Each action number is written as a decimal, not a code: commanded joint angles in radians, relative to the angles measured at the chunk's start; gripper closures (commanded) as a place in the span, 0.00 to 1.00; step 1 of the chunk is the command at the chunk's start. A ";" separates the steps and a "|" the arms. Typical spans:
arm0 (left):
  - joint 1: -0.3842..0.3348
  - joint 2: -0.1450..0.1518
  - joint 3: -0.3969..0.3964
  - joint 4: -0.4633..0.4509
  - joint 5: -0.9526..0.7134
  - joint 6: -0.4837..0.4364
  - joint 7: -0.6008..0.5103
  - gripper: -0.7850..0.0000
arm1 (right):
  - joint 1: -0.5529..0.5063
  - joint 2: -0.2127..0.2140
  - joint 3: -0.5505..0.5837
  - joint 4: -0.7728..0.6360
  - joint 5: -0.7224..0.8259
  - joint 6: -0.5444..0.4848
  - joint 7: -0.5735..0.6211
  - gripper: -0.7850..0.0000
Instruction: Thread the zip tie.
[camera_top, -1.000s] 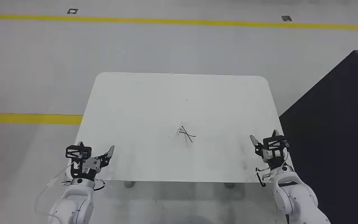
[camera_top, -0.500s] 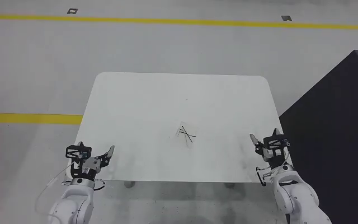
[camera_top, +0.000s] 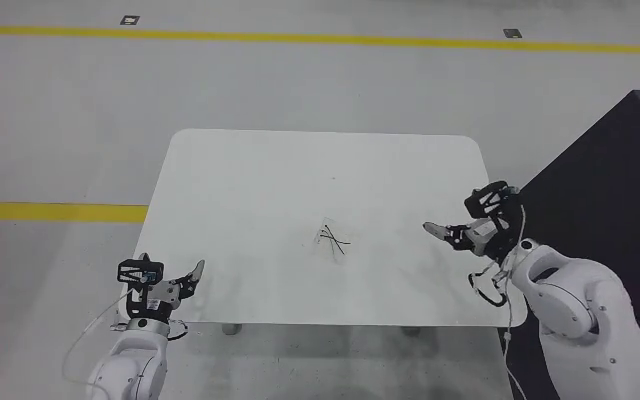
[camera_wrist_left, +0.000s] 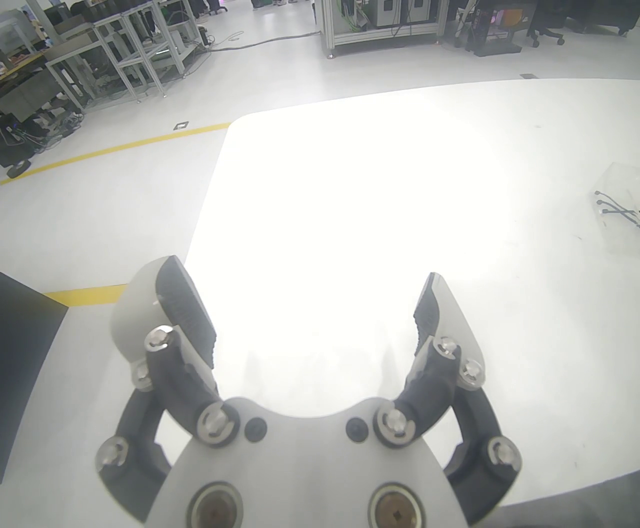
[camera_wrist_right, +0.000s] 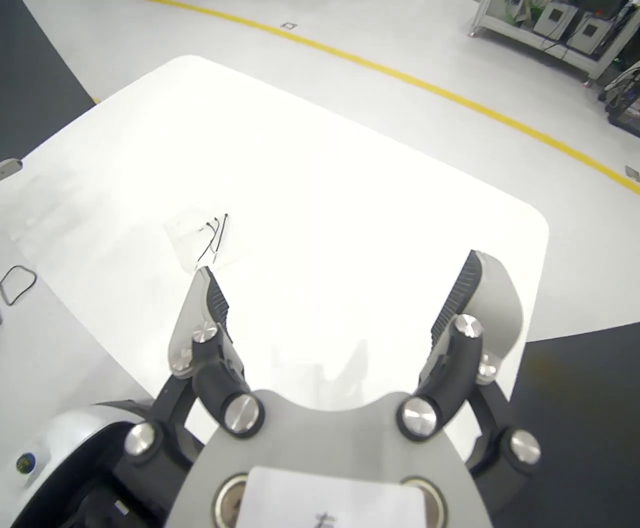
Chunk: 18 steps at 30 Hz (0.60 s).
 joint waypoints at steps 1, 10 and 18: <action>0.000 0.000 0.000 0.000 0.000 0.000 0.000 0.00 | 0.058 0.004 -0.031 0.021 0.028 -0.017 0.091 0.00; 0.000 0.000 0.000 0.000 0.000 0.000 0.000 0.00 | 0.188 0.013 -0.090 0.029 0.110 -0.041 0.222 0.00; 0.000 0.000 0.000 0.000 0.000 0.000 0.000 0.00 | 0.188 0.013 -0.090 0.029 0.110 -0.041 0.222 0.00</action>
